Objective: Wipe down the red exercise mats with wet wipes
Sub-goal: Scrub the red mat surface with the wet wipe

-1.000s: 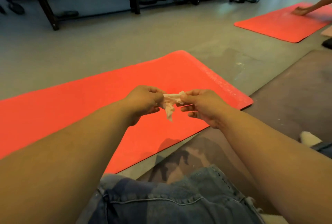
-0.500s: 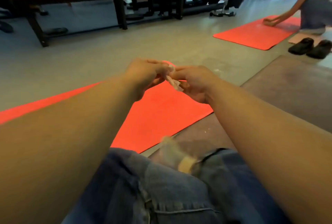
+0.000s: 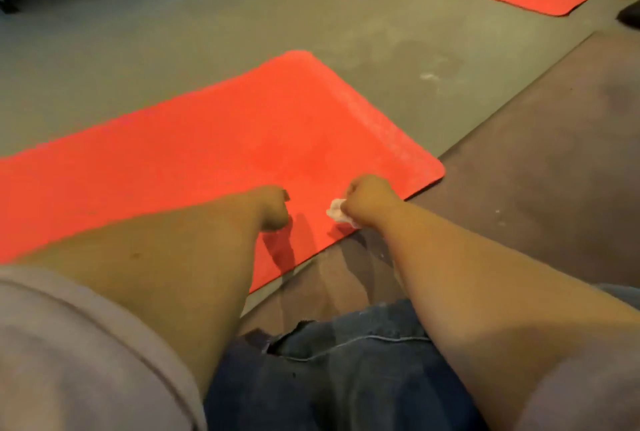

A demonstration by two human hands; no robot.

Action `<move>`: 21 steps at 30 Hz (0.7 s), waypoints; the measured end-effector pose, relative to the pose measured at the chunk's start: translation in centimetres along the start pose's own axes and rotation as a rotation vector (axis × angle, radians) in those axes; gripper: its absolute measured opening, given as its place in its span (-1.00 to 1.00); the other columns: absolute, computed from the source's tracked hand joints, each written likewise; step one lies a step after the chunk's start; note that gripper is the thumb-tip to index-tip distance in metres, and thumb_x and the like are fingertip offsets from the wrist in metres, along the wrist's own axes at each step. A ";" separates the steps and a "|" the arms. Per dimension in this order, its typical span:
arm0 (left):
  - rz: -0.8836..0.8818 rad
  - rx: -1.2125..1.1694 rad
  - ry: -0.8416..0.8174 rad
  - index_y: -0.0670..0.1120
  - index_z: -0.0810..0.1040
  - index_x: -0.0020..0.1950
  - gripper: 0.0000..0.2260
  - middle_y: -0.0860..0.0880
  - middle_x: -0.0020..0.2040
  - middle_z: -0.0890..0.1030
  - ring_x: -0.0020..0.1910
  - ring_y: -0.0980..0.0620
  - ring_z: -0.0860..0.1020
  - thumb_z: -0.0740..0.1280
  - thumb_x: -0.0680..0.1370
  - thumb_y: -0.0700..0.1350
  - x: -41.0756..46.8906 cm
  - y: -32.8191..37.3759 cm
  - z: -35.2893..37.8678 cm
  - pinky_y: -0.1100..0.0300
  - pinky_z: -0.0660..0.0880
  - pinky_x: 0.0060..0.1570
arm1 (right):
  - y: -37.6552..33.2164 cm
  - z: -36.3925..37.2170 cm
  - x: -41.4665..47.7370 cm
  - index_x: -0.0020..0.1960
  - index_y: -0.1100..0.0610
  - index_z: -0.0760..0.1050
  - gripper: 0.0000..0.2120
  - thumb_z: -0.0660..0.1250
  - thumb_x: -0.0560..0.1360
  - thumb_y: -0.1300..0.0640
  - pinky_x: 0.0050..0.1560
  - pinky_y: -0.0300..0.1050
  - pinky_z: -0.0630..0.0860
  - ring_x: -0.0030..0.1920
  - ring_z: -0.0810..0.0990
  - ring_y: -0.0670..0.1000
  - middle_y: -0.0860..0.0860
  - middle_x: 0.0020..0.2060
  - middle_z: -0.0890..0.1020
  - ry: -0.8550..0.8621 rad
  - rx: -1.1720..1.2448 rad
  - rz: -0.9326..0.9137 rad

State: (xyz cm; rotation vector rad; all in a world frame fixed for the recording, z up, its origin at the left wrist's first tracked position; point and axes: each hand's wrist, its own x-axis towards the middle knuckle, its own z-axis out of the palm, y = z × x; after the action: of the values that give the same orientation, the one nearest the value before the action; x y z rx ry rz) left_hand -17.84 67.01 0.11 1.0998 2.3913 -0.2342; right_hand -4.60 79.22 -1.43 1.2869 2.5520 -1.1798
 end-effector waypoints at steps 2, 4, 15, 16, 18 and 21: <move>-0.008 -0.039 -0.013 -0.05 0.17 0.54 -0.43 -0.21 0.47 0.30 0.42 -0.12 0.32 0.28 0.55 -0.13 0.6 -0.6 1.2 0.12 0.32 0.29 | 0.1 1.9 -0.3 -0.01 0.22 0.58 -0.73 0.43 0.42 0.05 -0.12 -0.08 0.48 -0.01 0.60 0.18 0.19 -0.05 0.65 0.033 -0.108 -0.120; -0.062 -0.019 -0.067 0.01 0.04 0.57 -0.30 -0.27 0.52 0.15 0.50 -0.15 0.19 0.34 0.53 0.00 1.0 -2.3 3.5 0.07 0.26 0.38 | 1.3 4.9 -0.6 -0.01 0.24 0.55 -0.78 0.41 0.43 0.12 -0.09 -0.06 0.48 -0.01 0.59 0.18 0.20 -0.04 0.64 0.007 -0.119 -0.137; -0.040 0.024 -0.143 0.13 -0.17 0.56 -0.03 -0.42 0.50 -0.10 0.50 -0.34 0.03 0.41 0.39 0.28 3.3 -4.1 7.0 -0.28 0.03 0.42 | 0.7 10.7 -0.3 0.08 0.19 0.48 -0.83 0.25 0.51 0.18 -0.17 -0.02 0.31 -0.02 0.51 0.22 0.17 0.03 0.46 -0.121 -0.465 -0.532; -0.046 0.016 -0.145 0.14 -0.18 0.56 -0.02 -0.42 0.49 -0.13 0.50 -0.36 0.01 0.42 0.38 0.28 3.5 -4.0 7.2 -0.29 0.00 0.42 | 1.1 9.9 0.2 0.05 0.20 0.49 -0.85 0.24 0.52 0.17 -0.19 -0.02 0.29 -0.02 0.51 0.22 0.16 0.01 0.46 -0.108 -0.497 -0.533; -0.052 -0.016 -0.149 0.16 -0.18 0.55 0.00 -0.41 0.49 -0.17 0.47 -0.43 0.02 0.43 0.36 0.28 3.7 -4.1 7.3 -0.30 -0.03 0.42 | 3.1 7.3 2.3 0.03 0.22 0.50 -0.84 0.23 0.55 0.15 -0.10 0.00 0.35 0.02 0.52 0.22 0.17 0.03 0.47 -0.006 -0.543 -0.453; -0.052 -0.016 -0.148 0.17 -0.19 0.55 0.00 -0.40 0.49 -0.20 0.44 -0.50 0.00 0.44 0.37 0.27 3.9 -4.2 7.2 -0.31 -0.03 0.42 | 7.1 2.1 5.1 0.04 0.28 0.52 -0.80 0.23 0.55 0.15 0.02 0.00 0.41 0.03 0.53 0.25 0.24 0.08 0.46 0.252 -0.486 -0.149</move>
State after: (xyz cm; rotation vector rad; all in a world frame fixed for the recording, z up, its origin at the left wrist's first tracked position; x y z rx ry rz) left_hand -20.57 64.33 -8.25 0.9786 2.2881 -0.3028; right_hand -3.51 83.88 -9.06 1.1994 2.8949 -0.3742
